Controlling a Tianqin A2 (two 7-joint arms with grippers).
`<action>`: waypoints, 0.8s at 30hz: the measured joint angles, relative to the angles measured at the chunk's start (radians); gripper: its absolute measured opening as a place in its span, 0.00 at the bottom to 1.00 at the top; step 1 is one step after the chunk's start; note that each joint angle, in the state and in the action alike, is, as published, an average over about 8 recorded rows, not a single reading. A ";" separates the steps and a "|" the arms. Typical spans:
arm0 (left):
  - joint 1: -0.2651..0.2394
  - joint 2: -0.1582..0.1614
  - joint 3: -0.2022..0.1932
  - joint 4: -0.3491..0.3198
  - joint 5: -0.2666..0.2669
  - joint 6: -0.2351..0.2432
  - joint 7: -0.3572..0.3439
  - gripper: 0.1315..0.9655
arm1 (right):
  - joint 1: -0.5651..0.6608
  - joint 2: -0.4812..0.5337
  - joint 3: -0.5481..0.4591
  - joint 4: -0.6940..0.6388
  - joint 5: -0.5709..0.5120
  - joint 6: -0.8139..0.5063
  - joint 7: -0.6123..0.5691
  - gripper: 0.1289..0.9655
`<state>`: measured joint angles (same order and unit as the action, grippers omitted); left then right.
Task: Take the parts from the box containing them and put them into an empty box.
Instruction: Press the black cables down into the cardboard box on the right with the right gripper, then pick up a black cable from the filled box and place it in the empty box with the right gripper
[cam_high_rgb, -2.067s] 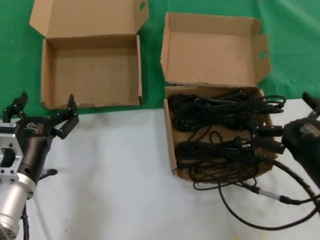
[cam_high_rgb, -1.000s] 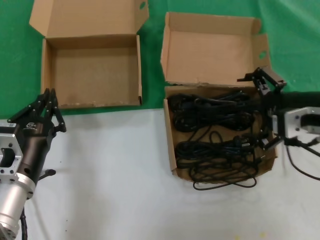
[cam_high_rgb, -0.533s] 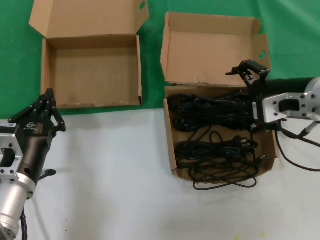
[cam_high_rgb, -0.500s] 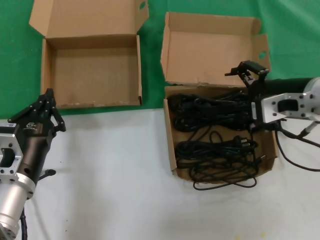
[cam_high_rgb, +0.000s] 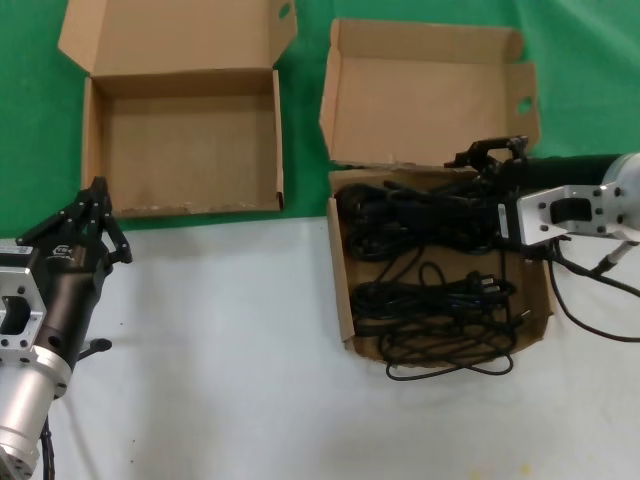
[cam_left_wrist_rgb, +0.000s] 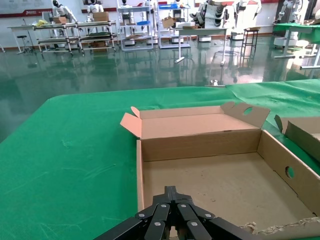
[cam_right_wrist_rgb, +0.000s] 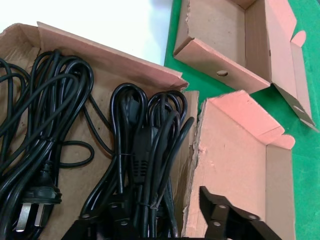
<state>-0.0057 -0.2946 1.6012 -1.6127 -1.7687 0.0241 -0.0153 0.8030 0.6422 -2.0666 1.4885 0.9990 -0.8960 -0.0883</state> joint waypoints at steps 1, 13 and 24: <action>0.000 0.000 0.000 0.000 0.000 0.000 0.000 0.02 | -0.002 0.000 0.001 0.003 -0.001 -0.001 0.002 0.54; 0.000 0.000 0.000 0.000 0.000 0.000 0.000 0.02 | -0.024 0.006 0.015 0.030 -0.004 -0.014 0.015 0.24; 0.000 0.000 0.000 0.000 0.000 0.000 0.000 0.02 | -0.049 0.069 0.055 0.161 0.034 -0.075 0.072 0.12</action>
<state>-0.0057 -0.2946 1.6012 -1.6127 -1.7687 0.0241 -0.0153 0.7536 0.7108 -2.0119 1.6493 1.0333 -0.9713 -0.0158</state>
